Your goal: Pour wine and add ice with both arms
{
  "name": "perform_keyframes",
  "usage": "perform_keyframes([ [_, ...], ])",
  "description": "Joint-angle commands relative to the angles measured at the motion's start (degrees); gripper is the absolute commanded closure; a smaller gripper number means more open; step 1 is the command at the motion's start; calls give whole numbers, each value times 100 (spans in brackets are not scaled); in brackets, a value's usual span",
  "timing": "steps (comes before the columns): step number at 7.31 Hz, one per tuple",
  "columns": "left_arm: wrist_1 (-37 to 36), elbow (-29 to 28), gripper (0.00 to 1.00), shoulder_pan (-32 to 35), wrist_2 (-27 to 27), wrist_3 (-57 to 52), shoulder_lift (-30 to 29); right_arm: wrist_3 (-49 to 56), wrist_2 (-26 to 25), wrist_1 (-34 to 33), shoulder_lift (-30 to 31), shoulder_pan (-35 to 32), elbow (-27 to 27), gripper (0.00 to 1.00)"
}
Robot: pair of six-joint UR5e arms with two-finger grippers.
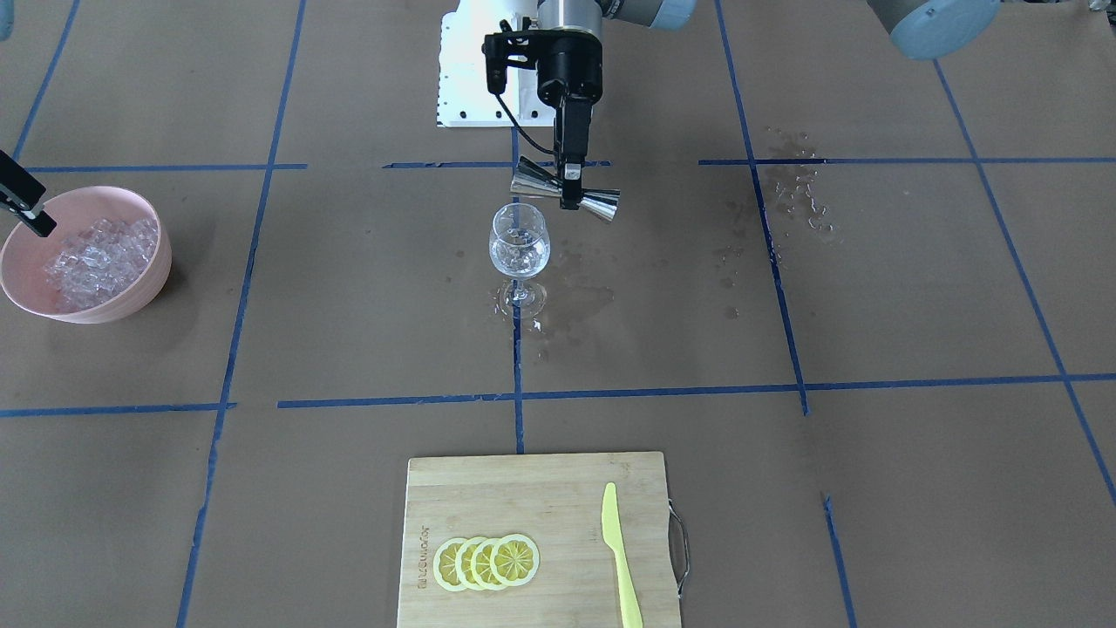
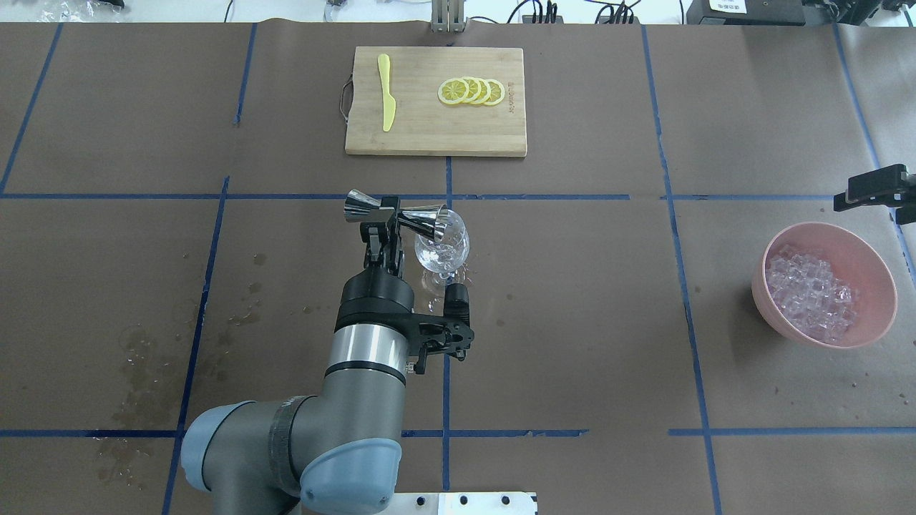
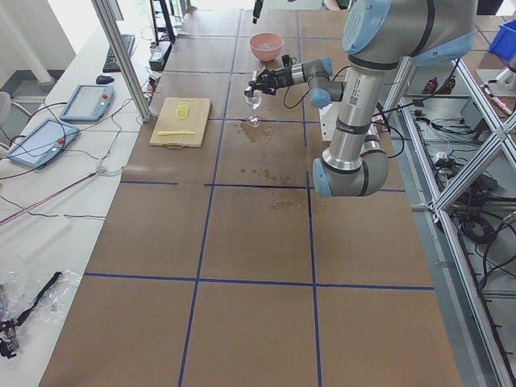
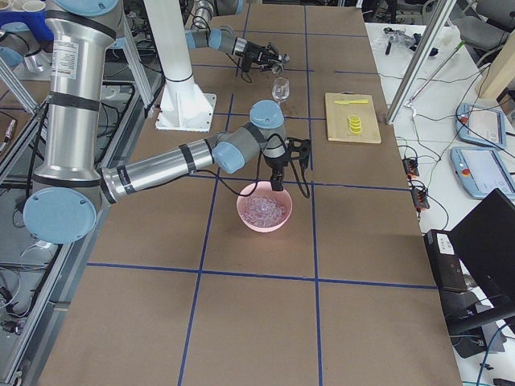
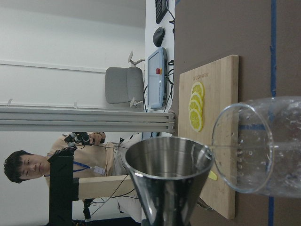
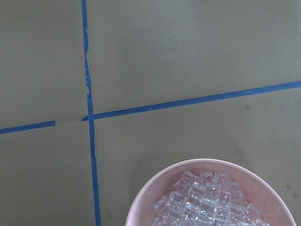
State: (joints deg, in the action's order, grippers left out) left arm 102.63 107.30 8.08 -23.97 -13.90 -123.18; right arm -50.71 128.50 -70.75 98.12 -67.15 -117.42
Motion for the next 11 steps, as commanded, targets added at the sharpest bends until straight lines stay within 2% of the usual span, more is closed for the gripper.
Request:
perform_keyframes([
  [1, 248, 37, 100, 18, -2, 666, 31, 0, -1, 0, -12, 0, 0, 0],
  [3, 538, 19, 100, 35, -2, 1552, 92, 0, 8, 0, -12, 0, 0, 0],
  [4, 548, 19, 100, 53, -2, 1757, 110, 0, 0, 9, -21, 0, 0, 0],
  [6, 766, 54, 100, 114, -11, 1768, 512, 0, 8, 9, -21, 0, -9, 0],
  [9, 2722, 63, 100, 158, -11, 1724, 2083, 9, -53, 0, -47, 0, 0, 0],
  [10, 3641, 63, 100, 167, -11, 1715, 2653, 35, -62, 0, -30, 0, 17, 0],
  [11, 4808, 46, 100, 167, -11, 1619, 3520, 105, -140, 0, 5, 0, 61, 0],
])
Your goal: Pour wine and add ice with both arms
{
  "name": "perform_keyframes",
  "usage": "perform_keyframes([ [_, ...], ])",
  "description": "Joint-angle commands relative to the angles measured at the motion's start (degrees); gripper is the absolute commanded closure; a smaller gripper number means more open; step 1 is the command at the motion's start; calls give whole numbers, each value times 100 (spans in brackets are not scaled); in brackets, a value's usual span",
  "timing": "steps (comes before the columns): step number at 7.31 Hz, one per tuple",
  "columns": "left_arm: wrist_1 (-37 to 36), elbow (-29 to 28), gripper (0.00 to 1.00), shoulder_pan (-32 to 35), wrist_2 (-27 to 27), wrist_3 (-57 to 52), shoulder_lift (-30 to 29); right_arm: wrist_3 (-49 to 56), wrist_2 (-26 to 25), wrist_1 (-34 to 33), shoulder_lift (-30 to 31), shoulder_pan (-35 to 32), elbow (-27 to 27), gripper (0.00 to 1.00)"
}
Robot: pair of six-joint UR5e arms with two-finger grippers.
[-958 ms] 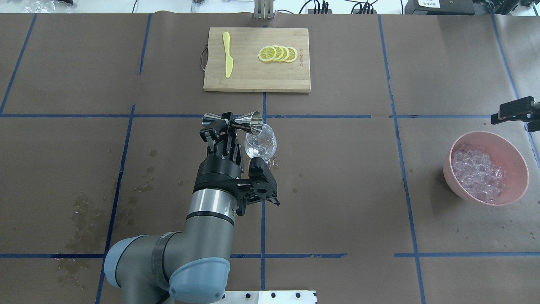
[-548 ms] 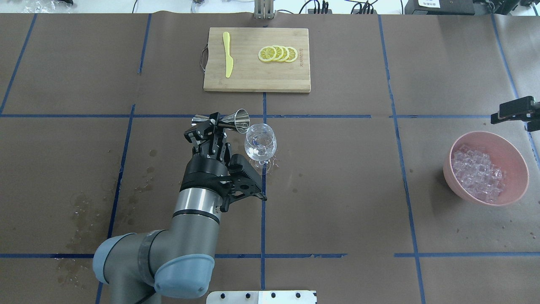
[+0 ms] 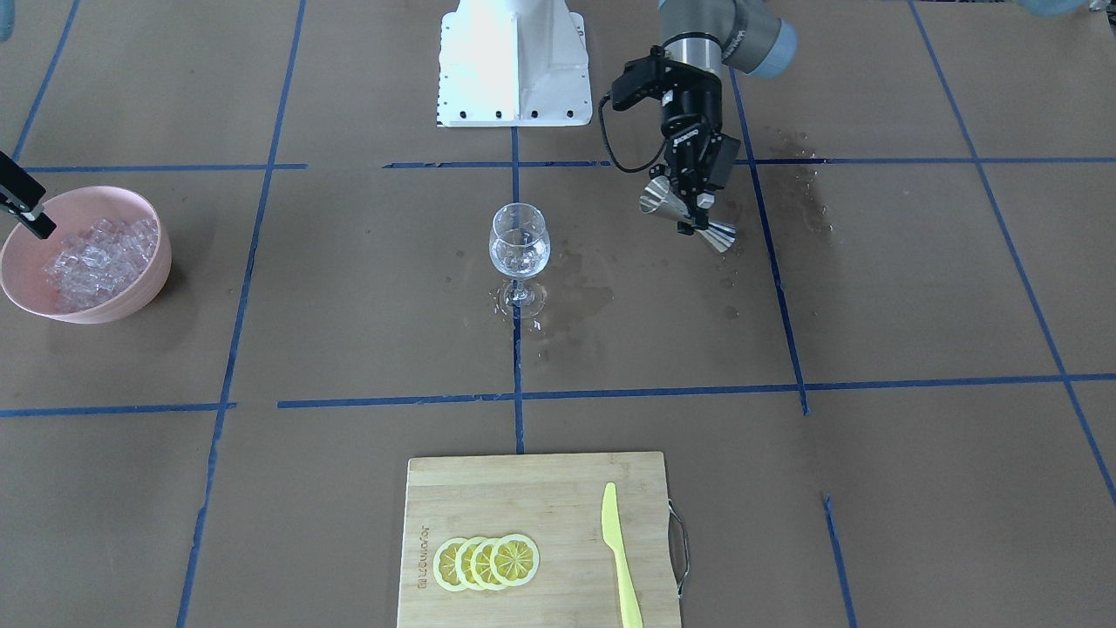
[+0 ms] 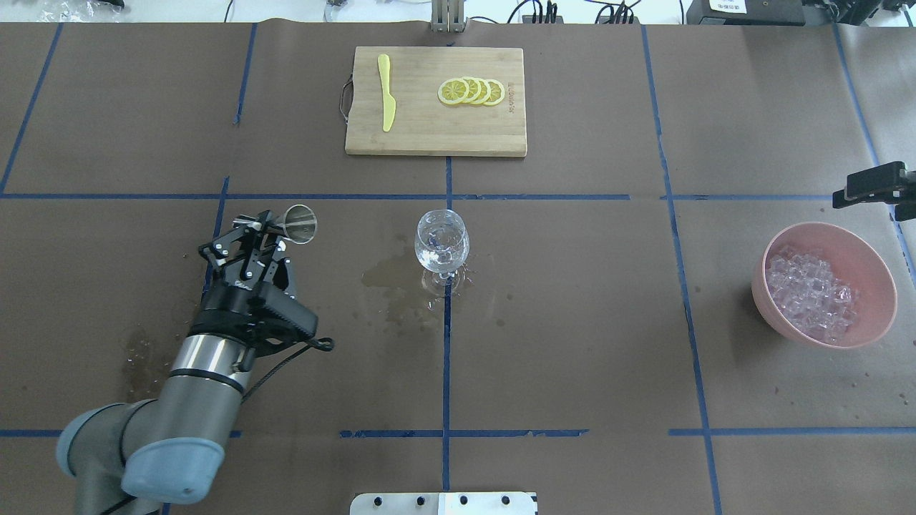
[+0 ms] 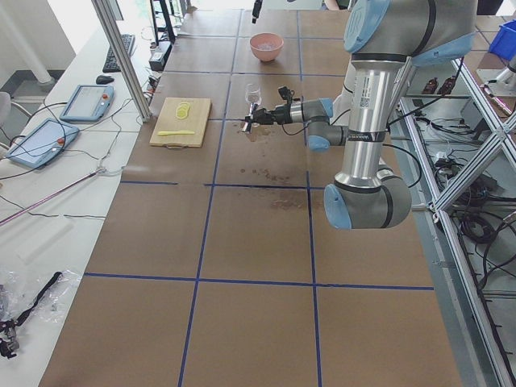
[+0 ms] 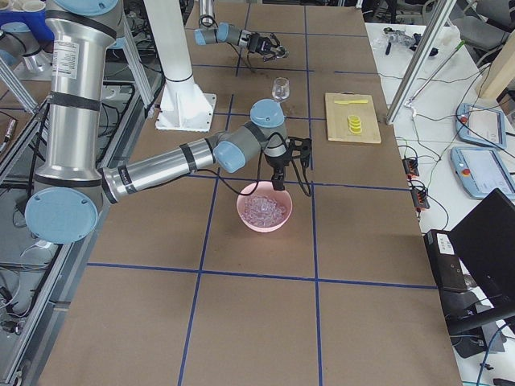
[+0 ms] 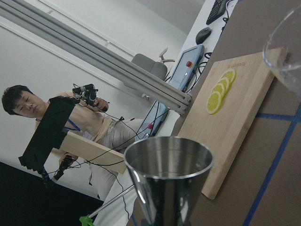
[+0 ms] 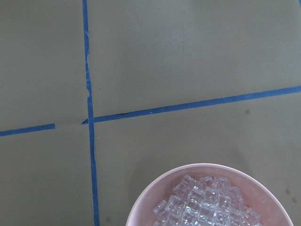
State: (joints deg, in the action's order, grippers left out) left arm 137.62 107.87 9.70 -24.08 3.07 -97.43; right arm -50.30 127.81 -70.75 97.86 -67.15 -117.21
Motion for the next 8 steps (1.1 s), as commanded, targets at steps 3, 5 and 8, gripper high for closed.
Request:
perform_keyframes([
  [3, 3463, -82, 100, 146, -9, -1378, 1665, 241, -560, 392, 320, 288, 233, 0],
  [5, 4189, -152, 100, 164, -9, -1344, 1718, -160, -678, 1235, 454, 692, 689, 0],
  [8, 4300, -153, 100, 164, -9, -1344, 1868, -348, -1203, 1274, 471, 1316, 726, 0],
])
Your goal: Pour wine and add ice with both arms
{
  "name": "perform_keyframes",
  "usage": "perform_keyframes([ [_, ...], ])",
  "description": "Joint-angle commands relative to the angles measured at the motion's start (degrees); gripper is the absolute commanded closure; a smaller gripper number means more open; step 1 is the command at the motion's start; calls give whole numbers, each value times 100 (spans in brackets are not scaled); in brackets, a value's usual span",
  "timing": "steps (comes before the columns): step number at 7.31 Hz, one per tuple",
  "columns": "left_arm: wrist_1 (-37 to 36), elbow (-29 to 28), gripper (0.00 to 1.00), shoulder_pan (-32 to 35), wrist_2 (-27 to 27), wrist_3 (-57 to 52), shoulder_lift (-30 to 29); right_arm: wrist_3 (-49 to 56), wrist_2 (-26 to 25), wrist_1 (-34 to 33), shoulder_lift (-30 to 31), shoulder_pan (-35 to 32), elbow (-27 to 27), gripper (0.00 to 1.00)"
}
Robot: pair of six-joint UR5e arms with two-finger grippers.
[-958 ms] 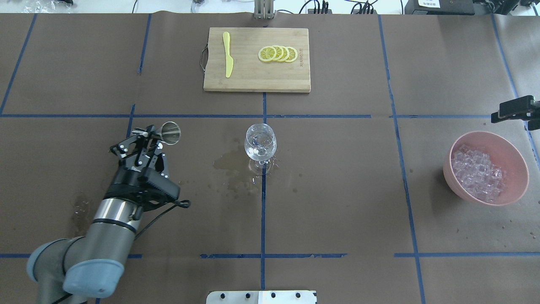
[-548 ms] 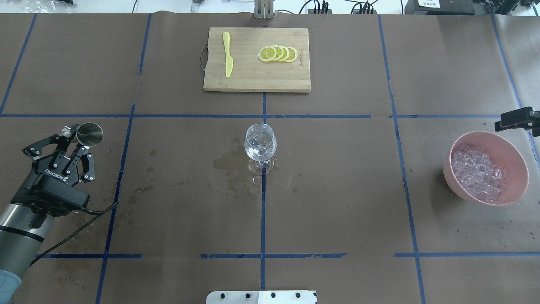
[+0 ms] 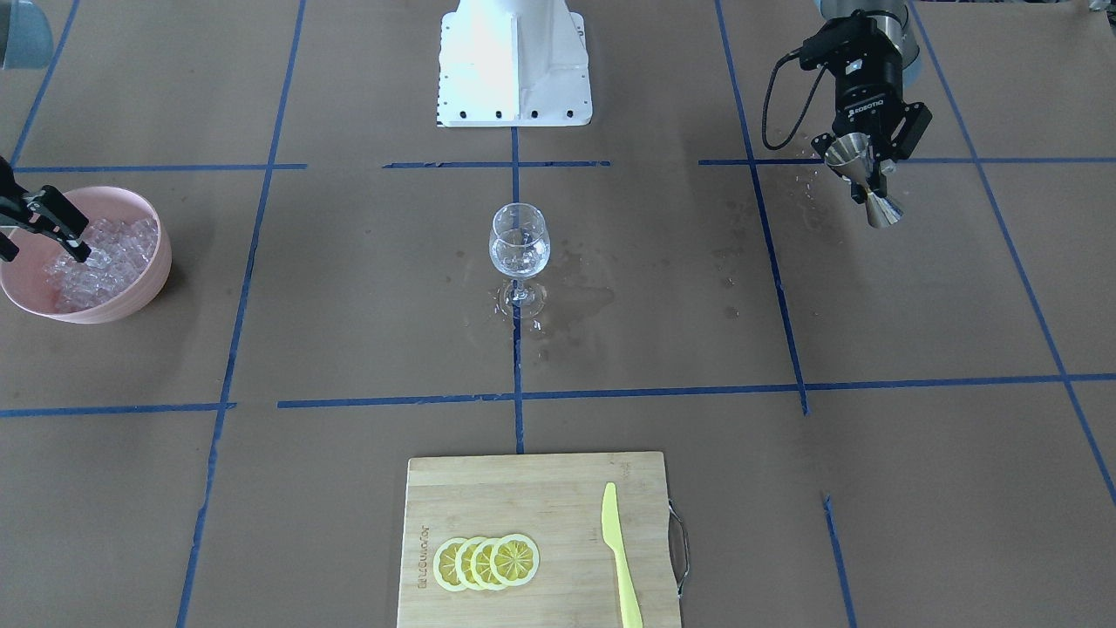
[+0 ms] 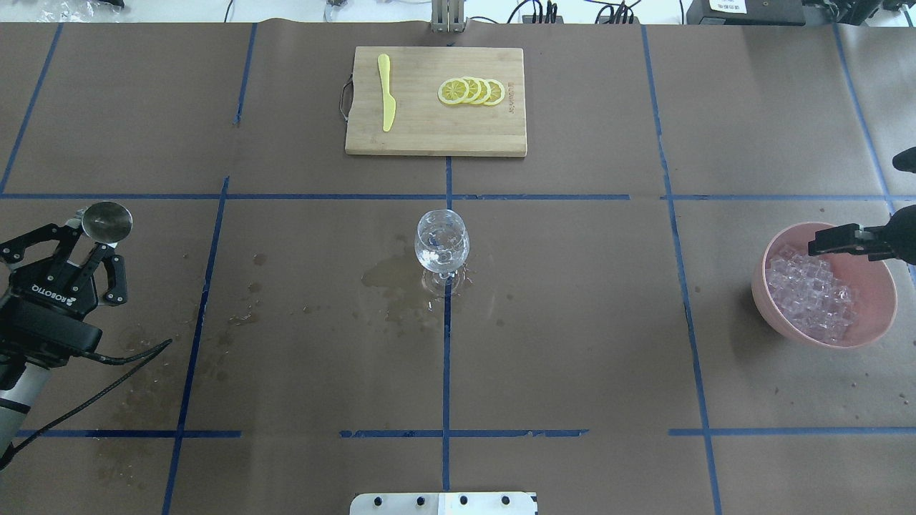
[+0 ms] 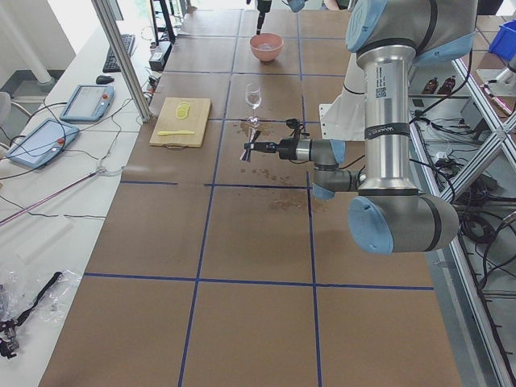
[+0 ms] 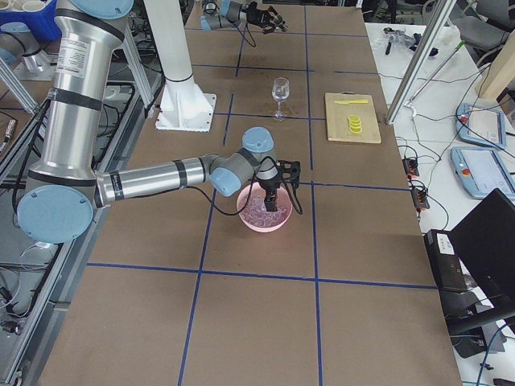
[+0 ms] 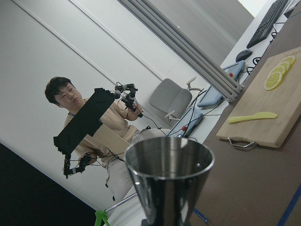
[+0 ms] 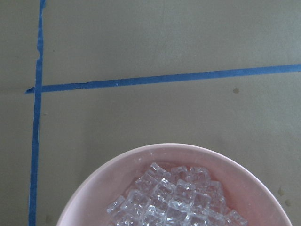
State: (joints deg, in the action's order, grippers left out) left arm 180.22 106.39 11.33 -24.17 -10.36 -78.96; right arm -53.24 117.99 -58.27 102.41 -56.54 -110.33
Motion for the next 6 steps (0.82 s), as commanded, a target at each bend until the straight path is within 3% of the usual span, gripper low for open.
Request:
perform_keyframes([
  [1, 48, -21, 100, 1, 0, 17, 21, -54, -276, 18, 16, 431, 72, 0],
  [4, 92, -83, 100, 1, 0, 175, 21, -46, -321, -17, 16, 617, 213, 5],
  [6, 92, -92, 100, 1, 0, 175, 21, -37, -268, -17, 50, 626, 213, 23],
])
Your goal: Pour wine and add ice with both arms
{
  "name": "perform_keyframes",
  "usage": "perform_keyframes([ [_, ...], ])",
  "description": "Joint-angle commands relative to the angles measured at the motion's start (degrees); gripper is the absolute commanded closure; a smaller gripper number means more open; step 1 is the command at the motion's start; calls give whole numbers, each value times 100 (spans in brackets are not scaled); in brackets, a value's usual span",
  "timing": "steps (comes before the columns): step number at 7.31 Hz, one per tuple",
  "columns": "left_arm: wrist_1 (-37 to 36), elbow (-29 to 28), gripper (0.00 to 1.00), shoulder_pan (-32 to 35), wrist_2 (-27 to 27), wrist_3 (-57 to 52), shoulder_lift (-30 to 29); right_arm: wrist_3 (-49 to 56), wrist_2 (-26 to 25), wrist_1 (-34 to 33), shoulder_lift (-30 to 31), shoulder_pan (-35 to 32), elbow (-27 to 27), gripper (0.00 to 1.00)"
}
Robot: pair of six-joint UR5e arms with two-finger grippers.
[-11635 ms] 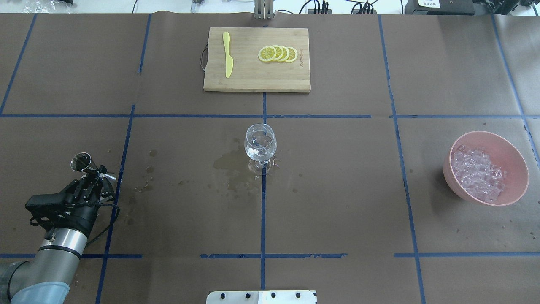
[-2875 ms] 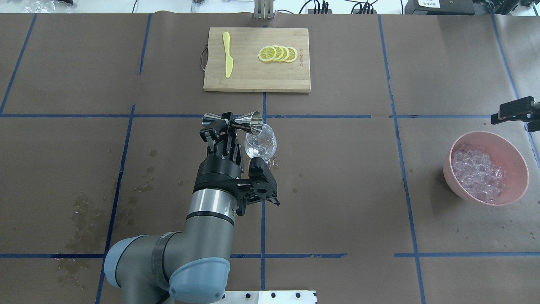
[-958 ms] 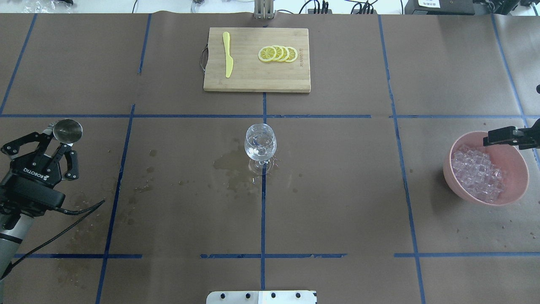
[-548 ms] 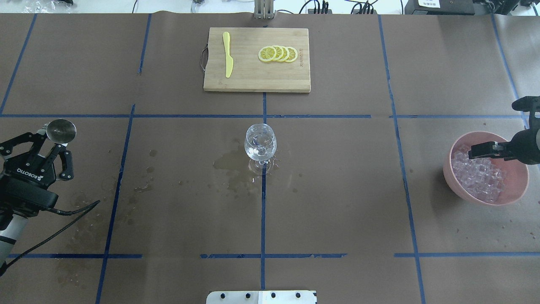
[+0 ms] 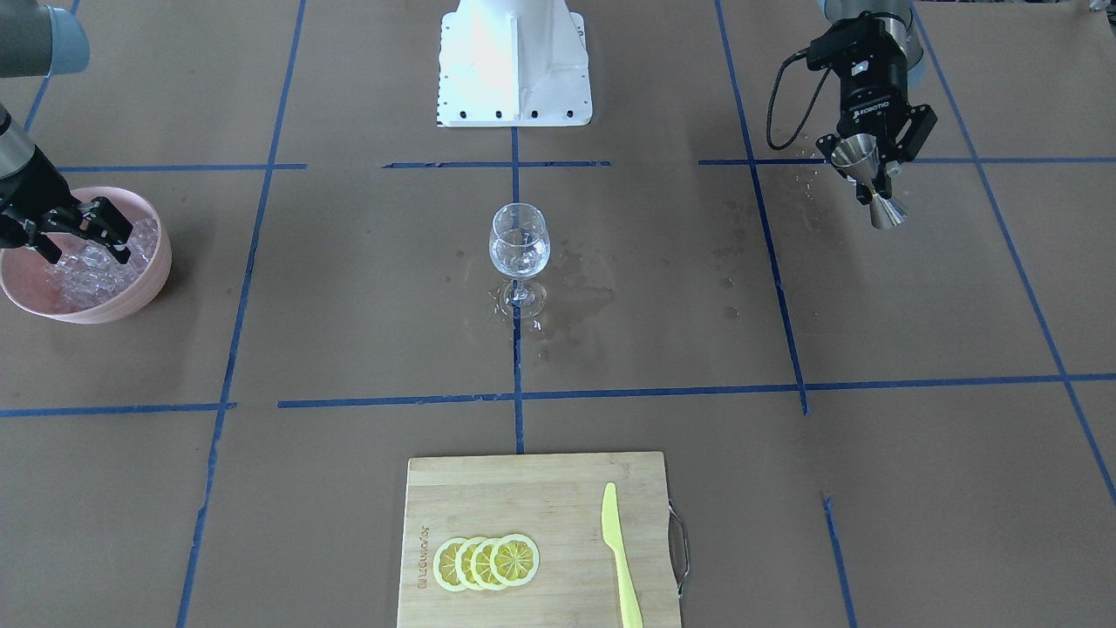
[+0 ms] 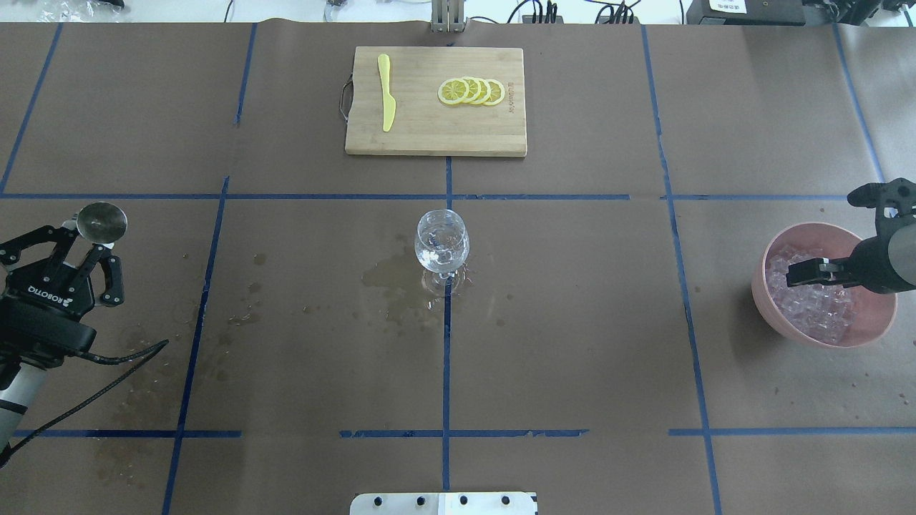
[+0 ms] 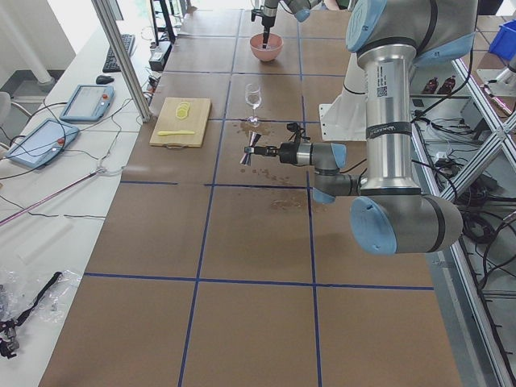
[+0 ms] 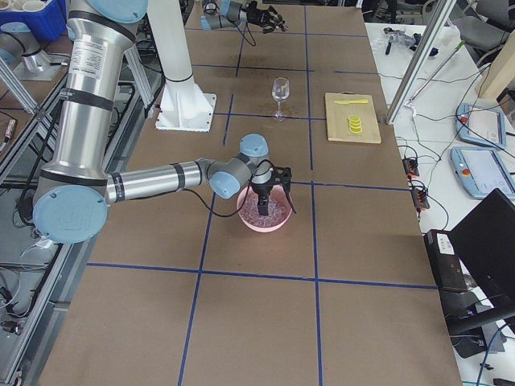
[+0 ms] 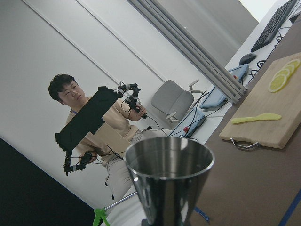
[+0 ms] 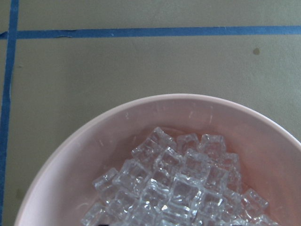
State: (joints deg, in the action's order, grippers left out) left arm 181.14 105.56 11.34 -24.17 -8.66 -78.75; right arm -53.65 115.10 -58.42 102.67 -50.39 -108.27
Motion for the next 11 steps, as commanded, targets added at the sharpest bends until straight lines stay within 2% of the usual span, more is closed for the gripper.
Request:
perform_keyframes([
  [1, 1, -9, 100, 0, 0, 4, 0, 29, 30, -2, 42, 3, 8, 41],
  [2, 1, -9, 100, 0, 0, 4, 0, 47, 38, -2, 51, 3, 8, 61],
  [5, -8, -27, 100, 0, 0, 4, -9, 82, 47, -2, 121, -6, -18, 97],
  [6, -8, -35, 100, 0, 0, 4, -17, 82, 47, -2, 156, -15, -53, 100],
  [8, 1, -79, 100, -9, 0, 13, -26, 82, 39, -11, 366, -50, -368, 100],
  [11, -8, -481, 100, -35, -26, 1921, -35, 74, 161, -20, 394, -340, -633, 100],
])
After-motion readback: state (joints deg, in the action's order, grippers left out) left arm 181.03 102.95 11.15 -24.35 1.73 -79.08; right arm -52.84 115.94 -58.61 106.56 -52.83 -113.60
